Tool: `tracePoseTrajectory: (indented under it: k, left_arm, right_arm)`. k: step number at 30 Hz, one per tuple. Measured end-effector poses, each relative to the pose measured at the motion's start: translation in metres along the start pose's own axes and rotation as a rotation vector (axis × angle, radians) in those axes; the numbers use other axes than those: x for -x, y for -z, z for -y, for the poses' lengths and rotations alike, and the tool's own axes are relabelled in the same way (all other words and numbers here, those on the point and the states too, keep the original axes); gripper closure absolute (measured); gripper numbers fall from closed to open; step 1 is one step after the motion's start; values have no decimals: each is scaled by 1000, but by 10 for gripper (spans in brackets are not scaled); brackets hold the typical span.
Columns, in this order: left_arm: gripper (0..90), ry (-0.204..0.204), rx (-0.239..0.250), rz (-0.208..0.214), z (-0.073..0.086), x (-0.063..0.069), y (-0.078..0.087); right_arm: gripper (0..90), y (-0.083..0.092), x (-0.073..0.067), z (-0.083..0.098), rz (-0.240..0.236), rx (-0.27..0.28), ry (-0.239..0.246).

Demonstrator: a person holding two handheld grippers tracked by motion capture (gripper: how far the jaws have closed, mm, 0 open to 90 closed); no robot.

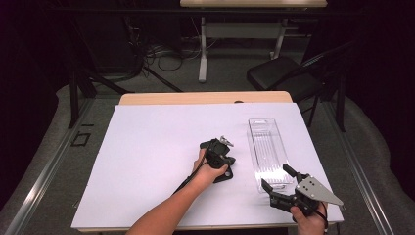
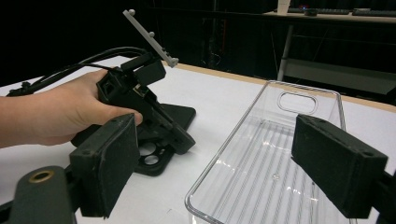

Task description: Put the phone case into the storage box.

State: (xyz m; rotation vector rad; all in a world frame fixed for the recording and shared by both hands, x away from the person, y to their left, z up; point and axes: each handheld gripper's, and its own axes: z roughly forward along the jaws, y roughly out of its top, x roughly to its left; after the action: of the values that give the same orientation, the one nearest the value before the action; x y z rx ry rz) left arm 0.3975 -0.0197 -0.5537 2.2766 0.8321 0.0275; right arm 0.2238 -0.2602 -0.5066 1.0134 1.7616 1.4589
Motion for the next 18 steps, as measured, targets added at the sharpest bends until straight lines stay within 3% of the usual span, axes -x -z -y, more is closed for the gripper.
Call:
tracePoseTrajectory:
  k: [8, 18]
  left_arm:
    - [900, 0, -9, 3, 12, 3, 10]
    - [900, -34, -21, -8, 32, 4, 27]
  right_arm:
    - [141, -1, -1, 0, 1, 2, 3]
    - [140, -1, -1, 0, -2, 6, 3]
